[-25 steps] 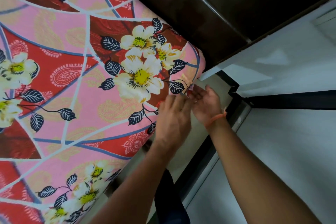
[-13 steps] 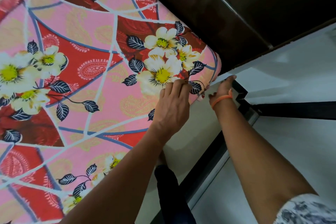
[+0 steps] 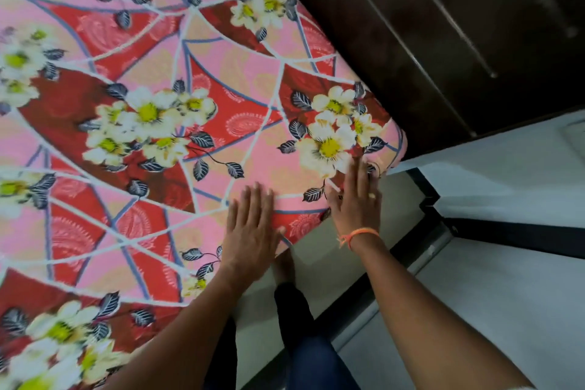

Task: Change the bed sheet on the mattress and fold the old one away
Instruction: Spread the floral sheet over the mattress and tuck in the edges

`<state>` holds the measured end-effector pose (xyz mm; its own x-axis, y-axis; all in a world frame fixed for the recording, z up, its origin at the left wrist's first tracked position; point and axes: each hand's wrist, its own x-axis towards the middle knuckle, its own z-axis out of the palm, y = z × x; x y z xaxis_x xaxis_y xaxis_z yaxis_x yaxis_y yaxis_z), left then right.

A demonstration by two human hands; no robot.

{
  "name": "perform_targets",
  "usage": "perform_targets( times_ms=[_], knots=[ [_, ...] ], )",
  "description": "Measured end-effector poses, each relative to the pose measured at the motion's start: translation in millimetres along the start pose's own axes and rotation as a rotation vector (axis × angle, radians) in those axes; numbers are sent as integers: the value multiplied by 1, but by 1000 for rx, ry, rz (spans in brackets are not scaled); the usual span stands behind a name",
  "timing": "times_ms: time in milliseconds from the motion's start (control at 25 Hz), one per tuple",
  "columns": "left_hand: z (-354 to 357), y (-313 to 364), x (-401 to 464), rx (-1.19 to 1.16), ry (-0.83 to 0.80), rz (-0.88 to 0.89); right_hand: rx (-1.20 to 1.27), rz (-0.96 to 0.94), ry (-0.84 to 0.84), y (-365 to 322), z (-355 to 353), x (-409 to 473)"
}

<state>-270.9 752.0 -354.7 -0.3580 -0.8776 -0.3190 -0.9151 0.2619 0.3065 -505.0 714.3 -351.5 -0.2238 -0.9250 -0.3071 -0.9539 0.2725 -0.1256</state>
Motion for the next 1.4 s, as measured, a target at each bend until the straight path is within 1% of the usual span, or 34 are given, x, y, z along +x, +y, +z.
perform_targets(
  times_ms=[40,80,120,200,240,320,360,440,480,520,640,680,720,760,800,840,920,960,1000,1040,1080,1120,1160,1200,1240,1280,1320,1360,1400],
  knots=[
    [-1,3,-14,-17,-75,4,35,143,-111,1,-5,-10],
    [-11,6,-26,-55,-124,-10,52,240,-205,-4,-16,-20],
    [-25,7,-37,-112,-155,-30,53,283,-240,-13,-29,-26],
    [-57,6,-57,-250,-147,-111,31,231,-164,-40,-64,-30],
    [-74,3,-67,-310,-79,-193,27,167,-119,-58,-80,-28],
    [-104,-15,-83,-368,56,-397,38,21,-71,-101,-103,-22],
    [-113,-28,-87,-377,110,-468,63,-41,-51,-123,-108,-17],
    [-122,-60,-93,-339,203,-521,81,-194,-24,-168,-103,-2],
    [-118,-80,-96,-307,223,-540,55,-280,-37,-188,-94,3],
    [-106,-99,-101,-278,205,-571,19,-360,-65,-205,-77,5],
    [-50,-131,-134,-229,93,-673,-143,-527,-253,-226,-4,-29],
    [-30,-129,-148,-211,65,-675,-226,-590,-272,-226,18,-51],
    [-15,-121,-165,-209,56,-666,-298,-667,-255,-224,35,-76],
    [2,-110,-183,-203,88,-655,-346,-769,-260,-223,49,-104],
    [17,-99,-201,-198,132,-636,-364,-908,-282,-221,58,-129],
    [30,-90,-218,-189,161,-611,-372,-1094,-325,-218,64,-149],
    [39,-82,-247,-202,151,-554,-347,-1470,-427,-225,64,-174],
    [40,-86,-259,-224,169,-509,-282,-1600,-435,-236,62,-174],
    [39,-93,-268,-254,229,-466,-187,-1658,-371,-251,58,-170],
    [34,-104,-276,-284,309,-470,-91,-1632,-294,-271,55,-163],
    [26,-121,-286,-299,395,-541,-32,-1554,-226,-297,56,-157],
    [17,-143,-295,-290,479,-660,-23,-1442,-163,-329,54,-151],
    [14,-169,-306,-269,517,-801,-63,-1324,-84,-361,57,-147],
    [13,-196,-317,-263,507,-945,-171,-1199,-61,-389,66,-150],
    [16,-220,-328,-293,475,-1049,-316,-1066,-128,-412,78,-161],
    [23,-237,-341,-328,431,-1095,-414,-977,-183,-427,95,-178],
    [34,-247,-355,-342,395,-1082,-450,-972,-165,-438,114,-202],
    [46,-248,-368,-330,374,-1041,-457,-1052,-120,-441,130,-225],
    [58,-248,-390,-314,376,-1029,-469,-1190,-91,-447,143,-257]
  ],
)
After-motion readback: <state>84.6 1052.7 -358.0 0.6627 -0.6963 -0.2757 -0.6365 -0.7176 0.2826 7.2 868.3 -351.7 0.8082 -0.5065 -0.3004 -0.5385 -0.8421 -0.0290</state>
